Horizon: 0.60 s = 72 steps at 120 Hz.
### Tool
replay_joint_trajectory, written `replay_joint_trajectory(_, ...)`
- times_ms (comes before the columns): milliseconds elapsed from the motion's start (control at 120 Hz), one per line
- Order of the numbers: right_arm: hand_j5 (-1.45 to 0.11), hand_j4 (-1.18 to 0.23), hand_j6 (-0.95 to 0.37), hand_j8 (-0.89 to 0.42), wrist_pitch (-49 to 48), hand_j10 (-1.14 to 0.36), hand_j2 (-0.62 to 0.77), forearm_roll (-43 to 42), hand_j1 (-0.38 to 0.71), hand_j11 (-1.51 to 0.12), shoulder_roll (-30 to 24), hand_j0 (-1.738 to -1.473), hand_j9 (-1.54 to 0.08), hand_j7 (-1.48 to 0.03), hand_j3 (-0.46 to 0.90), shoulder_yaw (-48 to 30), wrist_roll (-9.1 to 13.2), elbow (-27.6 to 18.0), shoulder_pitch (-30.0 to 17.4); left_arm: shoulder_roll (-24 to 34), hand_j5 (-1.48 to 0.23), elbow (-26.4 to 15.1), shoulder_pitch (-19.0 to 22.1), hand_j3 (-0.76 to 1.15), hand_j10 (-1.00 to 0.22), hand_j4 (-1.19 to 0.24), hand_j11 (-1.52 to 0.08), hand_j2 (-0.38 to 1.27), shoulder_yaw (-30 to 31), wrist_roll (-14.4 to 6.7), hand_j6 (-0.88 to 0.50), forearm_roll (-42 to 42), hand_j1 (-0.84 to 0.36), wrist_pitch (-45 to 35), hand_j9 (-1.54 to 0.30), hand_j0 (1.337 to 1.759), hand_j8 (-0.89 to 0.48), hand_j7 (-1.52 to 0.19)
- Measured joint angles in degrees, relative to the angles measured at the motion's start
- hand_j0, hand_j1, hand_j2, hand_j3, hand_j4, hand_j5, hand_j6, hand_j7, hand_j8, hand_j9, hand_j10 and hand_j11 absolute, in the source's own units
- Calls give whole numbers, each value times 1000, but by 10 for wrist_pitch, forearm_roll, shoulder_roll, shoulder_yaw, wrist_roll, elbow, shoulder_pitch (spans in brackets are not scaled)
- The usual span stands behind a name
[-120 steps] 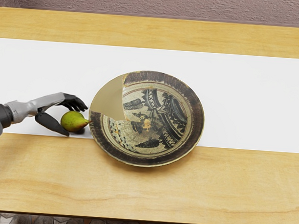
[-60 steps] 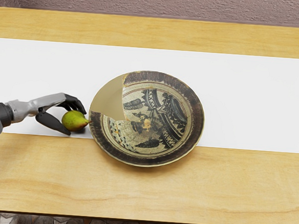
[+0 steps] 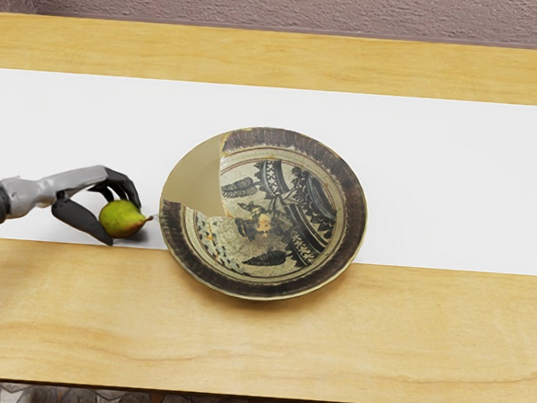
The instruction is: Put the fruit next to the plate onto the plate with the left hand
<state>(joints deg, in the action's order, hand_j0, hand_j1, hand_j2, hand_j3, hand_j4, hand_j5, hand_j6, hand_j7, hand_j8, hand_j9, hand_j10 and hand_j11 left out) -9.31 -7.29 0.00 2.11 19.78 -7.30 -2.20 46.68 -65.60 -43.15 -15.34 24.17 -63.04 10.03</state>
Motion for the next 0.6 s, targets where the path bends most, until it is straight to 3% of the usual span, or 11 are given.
replay_joint_trajectory(325, 0, 0, 0, 0, 0, 0, 0, 0, -349, 0, 0, -1658, 0, 0, 0, 0, 0, 0, 0, 36, -859, -18, -19, 0, -645, -583, -857, 472, -1, 1, -450, 1, -229, 24, -857, 1657, -455, -847)
replay_joint_trajectory(600, 0, 0, 0, 0, 0, 0, 0, 0, -349, 0, 0, -1658, 0, 0, 0, 0, 0, -1, 0, 55, -898, -42, -49, 0, -671, -604, -884, 482, -2, 0, -425, 12, -245, 54, -884, 1657, -428, -887)
